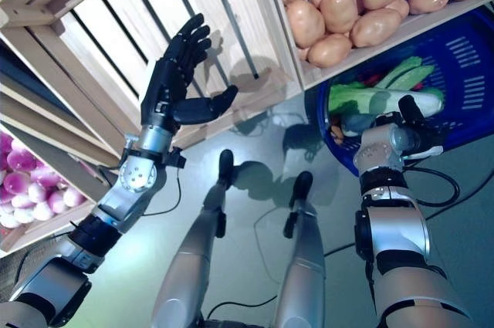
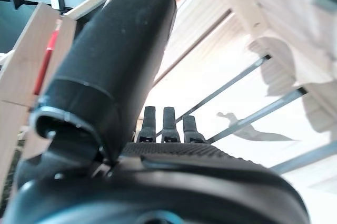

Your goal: Put vegetables into the basket

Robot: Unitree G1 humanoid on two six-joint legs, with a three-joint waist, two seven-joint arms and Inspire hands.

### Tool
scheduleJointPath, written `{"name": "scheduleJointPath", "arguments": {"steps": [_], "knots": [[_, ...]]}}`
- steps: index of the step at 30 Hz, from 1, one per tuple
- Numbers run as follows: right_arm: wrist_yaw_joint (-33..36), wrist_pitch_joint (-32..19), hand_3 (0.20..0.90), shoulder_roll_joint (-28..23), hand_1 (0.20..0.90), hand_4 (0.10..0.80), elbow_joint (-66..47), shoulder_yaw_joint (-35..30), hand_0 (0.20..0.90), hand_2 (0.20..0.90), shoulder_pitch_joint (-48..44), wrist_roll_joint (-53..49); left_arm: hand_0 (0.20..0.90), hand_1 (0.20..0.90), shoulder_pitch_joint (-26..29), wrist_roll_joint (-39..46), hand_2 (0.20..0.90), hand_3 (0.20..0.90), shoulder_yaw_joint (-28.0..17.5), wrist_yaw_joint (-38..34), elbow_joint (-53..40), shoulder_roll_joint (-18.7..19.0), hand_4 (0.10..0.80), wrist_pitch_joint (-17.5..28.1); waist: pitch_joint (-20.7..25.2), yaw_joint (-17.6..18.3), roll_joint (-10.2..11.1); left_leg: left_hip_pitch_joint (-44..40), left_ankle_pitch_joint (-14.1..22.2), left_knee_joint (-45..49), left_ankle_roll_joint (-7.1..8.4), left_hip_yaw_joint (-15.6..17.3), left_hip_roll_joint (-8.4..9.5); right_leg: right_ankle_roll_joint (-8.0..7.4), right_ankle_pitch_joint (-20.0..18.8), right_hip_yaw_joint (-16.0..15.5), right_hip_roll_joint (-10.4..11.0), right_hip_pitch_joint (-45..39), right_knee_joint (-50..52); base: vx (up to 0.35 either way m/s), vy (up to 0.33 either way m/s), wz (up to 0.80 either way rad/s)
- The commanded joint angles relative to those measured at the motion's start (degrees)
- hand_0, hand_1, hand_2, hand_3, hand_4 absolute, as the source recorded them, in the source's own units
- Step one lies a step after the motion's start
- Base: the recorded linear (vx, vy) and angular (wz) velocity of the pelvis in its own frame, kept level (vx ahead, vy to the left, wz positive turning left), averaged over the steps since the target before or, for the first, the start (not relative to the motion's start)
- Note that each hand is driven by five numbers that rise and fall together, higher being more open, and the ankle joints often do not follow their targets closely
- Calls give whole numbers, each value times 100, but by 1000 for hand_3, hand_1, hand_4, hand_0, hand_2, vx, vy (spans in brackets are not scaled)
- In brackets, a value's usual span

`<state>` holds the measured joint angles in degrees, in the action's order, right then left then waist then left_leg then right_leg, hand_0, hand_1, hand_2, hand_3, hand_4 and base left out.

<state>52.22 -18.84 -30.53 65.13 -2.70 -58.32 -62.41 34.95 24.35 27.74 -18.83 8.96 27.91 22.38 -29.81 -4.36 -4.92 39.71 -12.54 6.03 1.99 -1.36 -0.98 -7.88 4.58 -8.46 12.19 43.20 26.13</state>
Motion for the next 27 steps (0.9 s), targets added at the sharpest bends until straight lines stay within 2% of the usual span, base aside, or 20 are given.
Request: {"name": "scheduleJointPath", "arguments": {"steps": [1, 4, 8, 13, 18, 19, 23, 27], "knots": [[864, -221, 900, -640, 900, 800, -148, 302, 900, 900, -94, 935, 900, 900, 606, -75, 900, 900, -393, 34, -758, 62, 800, 769, 2, -92, -43, -140, 836, 678, -208, 193, 370, 412, -830, -284, -441, -574, -911, -58, 32, 0], [1026, -376, 900, -517, 900, 800, -254, 277, 900, 900, 3, 1284, 900, 900, 602, 45, 900, 900, -440, 97, -793, 44, 800, 604, 2, -104, -19, -284, 998, 937, -218, 192, 357, 479, -658, -315, -454, -757, -701, -52, 63, 0], [1043, -234, 900, -345, 900, 800, -808, 459, 900, 900, 313, 1950, 900, 900, 437, 451, 900, 900, -501, 233, -793, -8, 800, 249, 2, -109, 47, -659, 1231, 1167, -237, 222, 308, 548, -406, -338, -472, -1171, -473, -8, 87, -2], [586, -184, 900, 77, 900, 800, -2241, 691, 900, 900, 1348, 2811, 900, 900, -214, 1573, 900, 900, -631, 623, -627, -288, 800, -541, 2, -29, 187, -1724, 1347, 1076, -267, 179, 266, 586, -293, -262, -456, -2227, -577, 41, 114, -10], [-80, -282, 900, 523, 900, 800, -3381, 860, 900, 900, 2409, 3623, 900, 900, -936, 2249, 900, 900, -628, 816, -417, -622, 800, -1204, 501, 98, 298, -2447, 1345, 703, -247, 139, 175, 593, -331, -188, -445, -2973, -1021, 131, 78, -12], [-264, -170, 900, 646, 900, 800, -3806, 907, 900, 900, 2788, 3849, 900, 900, -1161, 2760, 900, 900, -661, 1271, -343, -741, 800, -1405, 690, 138, 350, -2726, 1368, 580, -246, 151, 149, 567, -324, -166, -447, -3254, -1172, 187, 67, -14], [-1341, -229, 900, 776, 900, 800, -4356, 1055, 900, 900, 3613, 4343, 900, 900, -1568, 2365, 900, 900, -742, 1250, -339, -888, 800, -1451, 1104, 226, 444, -3174, 1301, 238, -232, 195, 44, 536, -421, -137, -439, -3751, -1617, 164, 55, -6], [-2282, -13, 900, 809, 900, 800, -4703, 1280, 900, 900, 4302, 4525, 900, 900, -1790, 1755, 900, 900, -867, 1169, -213, -1029, 800, -1798, 1635, 279, 522, -3642, 1169, -283, -189, 242, -80, 446, -570, -95, -407, -4164, -2093, 173, 39, -4]]}}
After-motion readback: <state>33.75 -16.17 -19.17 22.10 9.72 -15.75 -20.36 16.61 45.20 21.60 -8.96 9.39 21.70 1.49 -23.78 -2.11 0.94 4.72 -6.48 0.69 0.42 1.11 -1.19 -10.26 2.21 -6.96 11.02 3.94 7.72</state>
